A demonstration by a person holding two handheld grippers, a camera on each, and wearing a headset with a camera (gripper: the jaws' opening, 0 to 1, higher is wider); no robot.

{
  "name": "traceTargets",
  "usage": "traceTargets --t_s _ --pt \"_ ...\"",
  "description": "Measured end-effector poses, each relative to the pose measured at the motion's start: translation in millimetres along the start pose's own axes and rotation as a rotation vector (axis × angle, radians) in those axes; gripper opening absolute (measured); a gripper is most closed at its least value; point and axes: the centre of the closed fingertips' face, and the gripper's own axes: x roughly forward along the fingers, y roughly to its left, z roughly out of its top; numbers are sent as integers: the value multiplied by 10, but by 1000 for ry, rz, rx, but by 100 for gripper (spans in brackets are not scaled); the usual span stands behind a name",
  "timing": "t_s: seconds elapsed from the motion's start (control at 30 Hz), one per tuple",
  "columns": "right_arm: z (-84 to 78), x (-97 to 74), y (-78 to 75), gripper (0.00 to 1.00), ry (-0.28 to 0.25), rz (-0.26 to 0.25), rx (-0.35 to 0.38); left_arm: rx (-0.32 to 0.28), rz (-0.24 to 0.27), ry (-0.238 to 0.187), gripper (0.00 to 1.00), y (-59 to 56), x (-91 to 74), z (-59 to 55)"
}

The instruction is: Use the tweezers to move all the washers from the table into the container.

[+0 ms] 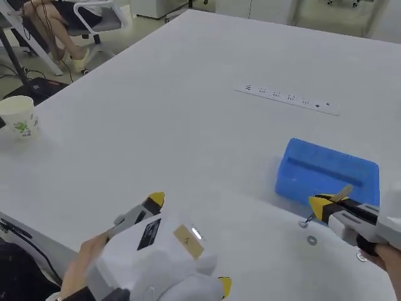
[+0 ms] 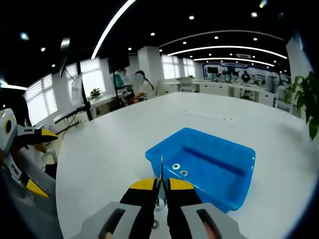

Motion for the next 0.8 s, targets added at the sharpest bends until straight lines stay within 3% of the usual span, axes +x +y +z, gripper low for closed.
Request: traceTargets --t_s 0.23,0.53,0.8 --pt "-41 15 21 4 -5 0 1 5 -2 7 90 -9 2 -12" --pt "-102 0 70 3 29 -12 -128 7 -1 9 90 -8 -5 -15" --pt "-113 29 16 2 69 -10 -111 10 0 7 90 -8 -5 -10"
